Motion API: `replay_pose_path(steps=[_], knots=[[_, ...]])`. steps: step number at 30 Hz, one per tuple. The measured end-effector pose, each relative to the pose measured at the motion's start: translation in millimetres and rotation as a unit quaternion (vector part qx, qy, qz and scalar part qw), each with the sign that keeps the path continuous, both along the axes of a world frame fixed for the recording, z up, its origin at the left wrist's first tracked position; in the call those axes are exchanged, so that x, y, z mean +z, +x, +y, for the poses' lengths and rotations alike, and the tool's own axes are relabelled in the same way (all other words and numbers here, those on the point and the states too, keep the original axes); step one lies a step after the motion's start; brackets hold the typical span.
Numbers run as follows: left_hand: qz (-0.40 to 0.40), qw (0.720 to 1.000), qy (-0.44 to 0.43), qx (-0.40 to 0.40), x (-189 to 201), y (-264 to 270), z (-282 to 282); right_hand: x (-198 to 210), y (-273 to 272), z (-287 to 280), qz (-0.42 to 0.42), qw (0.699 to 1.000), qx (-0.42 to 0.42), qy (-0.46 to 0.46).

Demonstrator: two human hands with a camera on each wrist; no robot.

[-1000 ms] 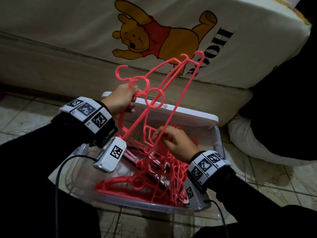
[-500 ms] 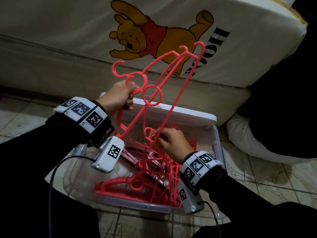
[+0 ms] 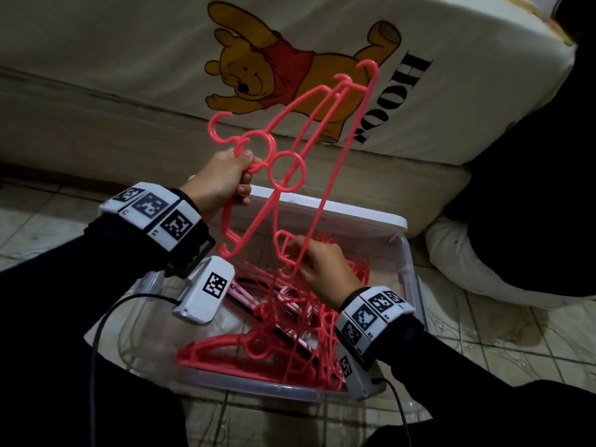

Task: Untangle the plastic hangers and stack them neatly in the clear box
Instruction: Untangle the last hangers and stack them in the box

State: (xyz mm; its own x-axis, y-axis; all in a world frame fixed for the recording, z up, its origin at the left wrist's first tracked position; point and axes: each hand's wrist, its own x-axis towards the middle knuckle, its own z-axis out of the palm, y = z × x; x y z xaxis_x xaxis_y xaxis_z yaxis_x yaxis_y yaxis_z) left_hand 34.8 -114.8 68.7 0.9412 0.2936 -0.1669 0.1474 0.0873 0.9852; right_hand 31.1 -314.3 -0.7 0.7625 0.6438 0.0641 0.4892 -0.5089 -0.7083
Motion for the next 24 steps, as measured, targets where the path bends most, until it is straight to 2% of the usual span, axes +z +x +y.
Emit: replay_pose_path(steps=[3,9,15,17,20,22,24], knots=[[-0.009,1.000,-0.011,0.006,1,0,1,2,0,1,0.009,1.000,-0.003,-0.008],[-0.015,1.000,-0.022,0.013,0,2,4,5,1,-3,0.027,0.990,0.046,-0.128],[-0.003,0.994,0.113,0.011,1,1,6,32,22,-21,-0.003,0.989,-0.006,-0.147],[0.000,0.975,0.221,0.009,0,-1,6,42,28,-29,-0.007,0.989,-0.016,-0.148],[0.023,0.915,0.401,-0.025,-3,-5,7,56,34,-40,-0.081,0.980,-0.056,-0.175],[0.029,0.879,0.471,-0.065,-5,-9,3,64,34,-44,-0.164,0.971,-0.094,-0.146],[0.038,0.856,0.504,-0.110,-8,-13,-3,69,31,-43,-0.224,0.966,-0.087,-0.095]])
